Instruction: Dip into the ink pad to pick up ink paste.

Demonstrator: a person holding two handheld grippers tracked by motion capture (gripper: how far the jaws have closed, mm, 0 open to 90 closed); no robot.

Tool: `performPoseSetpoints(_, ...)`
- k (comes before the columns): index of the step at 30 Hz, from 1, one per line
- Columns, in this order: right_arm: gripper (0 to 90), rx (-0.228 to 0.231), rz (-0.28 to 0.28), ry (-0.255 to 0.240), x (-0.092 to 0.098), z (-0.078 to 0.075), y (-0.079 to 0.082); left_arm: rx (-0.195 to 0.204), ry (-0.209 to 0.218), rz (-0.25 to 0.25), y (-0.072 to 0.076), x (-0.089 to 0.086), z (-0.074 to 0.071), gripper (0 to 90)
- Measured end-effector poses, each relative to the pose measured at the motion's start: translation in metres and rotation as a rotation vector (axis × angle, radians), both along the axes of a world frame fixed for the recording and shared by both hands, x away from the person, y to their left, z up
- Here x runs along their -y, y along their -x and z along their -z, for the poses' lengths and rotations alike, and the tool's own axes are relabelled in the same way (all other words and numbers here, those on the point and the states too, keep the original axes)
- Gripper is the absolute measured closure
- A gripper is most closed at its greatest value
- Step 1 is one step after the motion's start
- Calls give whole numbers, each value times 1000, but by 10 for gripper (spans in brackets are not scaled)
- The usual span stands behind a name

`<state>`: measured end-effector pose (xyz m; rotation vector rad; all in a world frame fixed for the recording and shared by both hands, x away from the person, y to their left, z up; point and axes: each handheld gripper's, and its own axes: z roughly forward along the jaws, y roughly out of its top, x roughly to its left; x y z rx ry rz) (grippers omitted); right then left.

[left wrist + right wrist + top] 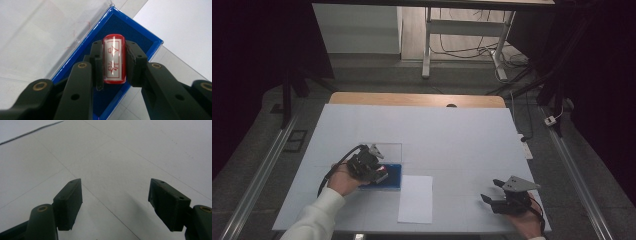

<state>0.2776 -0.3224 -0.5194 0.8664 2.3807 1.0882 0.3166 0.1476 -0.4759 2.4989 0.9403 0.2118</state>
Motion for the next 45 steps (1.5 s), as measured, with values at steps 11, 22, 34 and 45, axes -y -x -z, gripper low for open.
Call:
performPoseSetpoints(11, 269, 1, -5, -4, 0, 0, 0, -48, 1, -26, -5, 0, 1, 706)
performPoseSetpoints(22, 269, 6, -9, -6, -2, -1, 1, -35, -26, -32, -2, 5, 4, 710)
performPoseSetpoints(34, 269, 2, -11, -8, -2, -1, 1, -21, -27, -30, 0, 6, 5, 711)
performPoseSetpoints(45, 270, 7, -8, -15, -2, -2, 2, -16, -15, -32, 1, 4, 6, 710)
